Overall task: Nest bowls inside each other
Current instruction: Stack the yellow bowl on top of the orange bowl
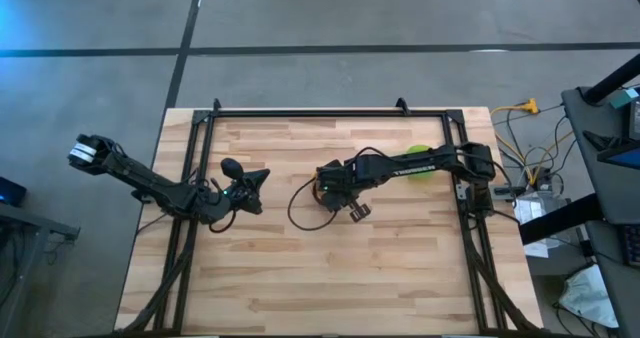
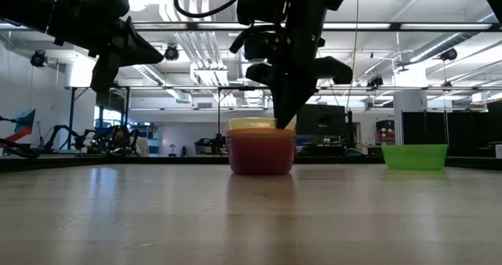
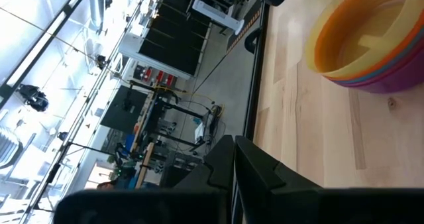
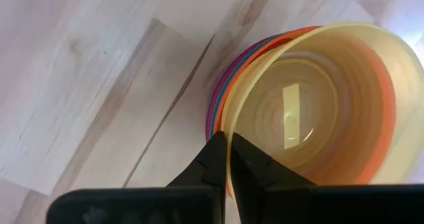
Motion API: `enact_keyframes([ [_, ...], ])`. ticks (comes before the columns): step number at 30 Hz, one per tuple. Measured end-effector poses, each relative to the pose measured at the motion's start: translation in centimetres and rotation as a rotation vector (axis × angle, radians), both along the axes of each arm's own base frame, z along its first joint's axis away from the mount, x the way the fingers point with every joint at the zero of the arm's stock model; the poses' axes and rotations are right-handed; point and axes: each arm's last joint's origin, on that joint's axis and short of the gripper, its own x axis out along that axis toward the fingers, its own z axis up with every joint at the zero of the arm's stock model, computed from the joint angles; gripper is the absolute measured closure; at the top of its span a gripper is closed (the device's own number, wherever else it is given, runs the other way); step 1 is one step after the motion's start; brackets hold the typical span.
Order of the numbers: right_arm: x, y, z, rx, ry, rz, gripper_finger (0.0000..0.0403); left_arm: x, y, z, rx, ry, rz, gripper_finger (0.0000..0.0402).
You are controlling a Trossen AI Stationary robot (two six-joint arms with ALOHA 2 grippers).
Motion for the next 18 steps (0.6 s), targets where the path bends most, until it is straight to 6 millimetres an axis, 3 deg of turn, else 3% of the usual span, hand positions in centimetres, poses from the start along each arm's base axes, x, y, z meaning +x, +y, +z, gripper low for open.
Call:
enact_keyframes([
  [18,-0.12,-0.04,0.77,0.017,0.014,-0.066,0.0317,0.0,0.0,-0.01,0.0,0.0,0.0,0.0402],
])
